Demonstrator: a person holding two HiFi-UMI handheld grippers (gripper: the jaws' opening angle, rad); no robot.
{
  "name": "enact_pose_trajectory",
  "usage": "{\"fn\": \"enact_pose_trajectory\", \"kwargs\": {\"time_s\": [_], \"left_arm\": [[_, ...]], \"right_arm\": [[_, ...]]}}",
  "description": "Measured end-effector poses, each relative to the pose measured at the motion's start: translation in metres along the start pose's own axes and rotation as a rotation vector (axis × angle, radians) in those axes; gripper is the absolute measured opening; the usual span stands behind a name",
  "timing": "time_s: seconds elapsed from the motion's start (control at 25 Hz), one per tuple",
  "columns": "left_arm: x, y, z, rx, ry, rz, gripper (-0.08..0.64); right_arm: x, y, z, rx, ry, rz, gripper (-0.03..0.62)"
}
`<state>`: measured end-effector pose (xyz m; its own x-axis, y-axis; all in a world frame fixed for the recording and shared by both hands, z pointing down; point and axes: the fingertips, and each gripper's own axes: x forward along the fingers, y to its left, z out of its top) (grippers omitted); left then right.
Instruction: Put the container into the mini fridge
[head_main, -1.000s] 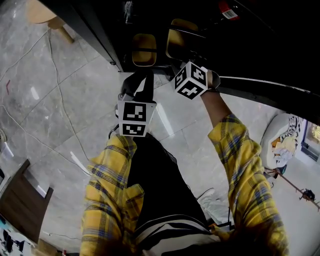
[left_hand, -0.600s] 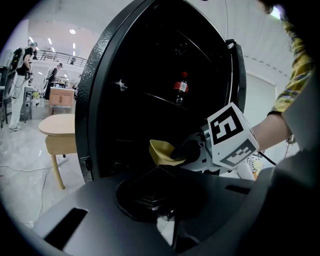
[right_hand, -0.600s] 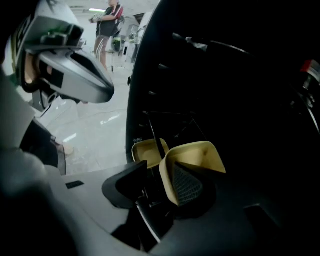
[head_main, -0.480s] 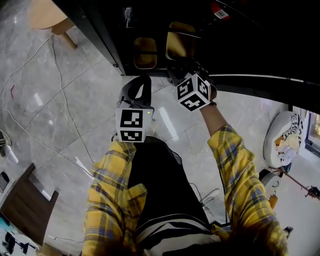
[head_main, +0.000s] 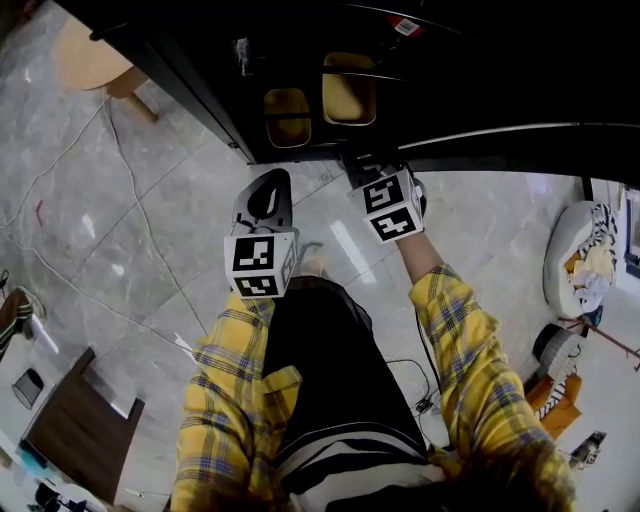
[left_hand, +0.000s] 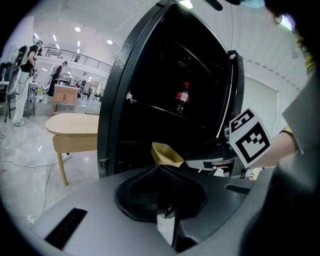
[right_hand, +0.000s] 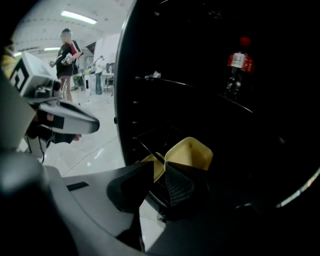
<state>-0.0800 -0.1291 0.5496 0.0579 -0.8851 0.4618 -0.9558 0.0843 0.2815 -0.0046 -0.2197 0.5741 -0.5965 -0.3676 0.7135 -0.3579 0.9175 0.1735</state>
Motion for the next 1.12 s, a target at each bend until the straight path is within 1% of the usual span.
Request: {"fn": "enact_pose_trajectory", "kwargs": {"time_s": [0.12, 0.36, 0.64, 0.96, 1.12], "left_arm": [[-0.009, 0.002, 0.003, -0.006, 0.000, 0.008, 0.009], [-0.028, 0.002, 0.005, 0.021, 0.012, 0.038, 0.009], [-0.045, -0.001, 0.014, 0.037, 0.018, 0.036, 0.009], [-0.056, -0.011, 0.021, 0.061, 0.016, 0.038, 0.009], [-0.061, -0.010, 0.025, 0.067, 0.010, 0.052, 0.008]], "right_arm": [[-0.014, -0.002, 0.005, 0.128, -0.040, -0.012, 0.076], [-0.040, -0.004, -0.004, 0.251, -0.071, -0.047, 0.052], [-0.064, 0.005, -0.007, 0.372, -0.112, -0.061, 0.040], [-0.100, 0.011, -0.017, 0.468, -0.153, -0.073, 0.028], [-0.113, 0.018, -0.023, 0.521, -0.165, -0.080, 0.026]]}}
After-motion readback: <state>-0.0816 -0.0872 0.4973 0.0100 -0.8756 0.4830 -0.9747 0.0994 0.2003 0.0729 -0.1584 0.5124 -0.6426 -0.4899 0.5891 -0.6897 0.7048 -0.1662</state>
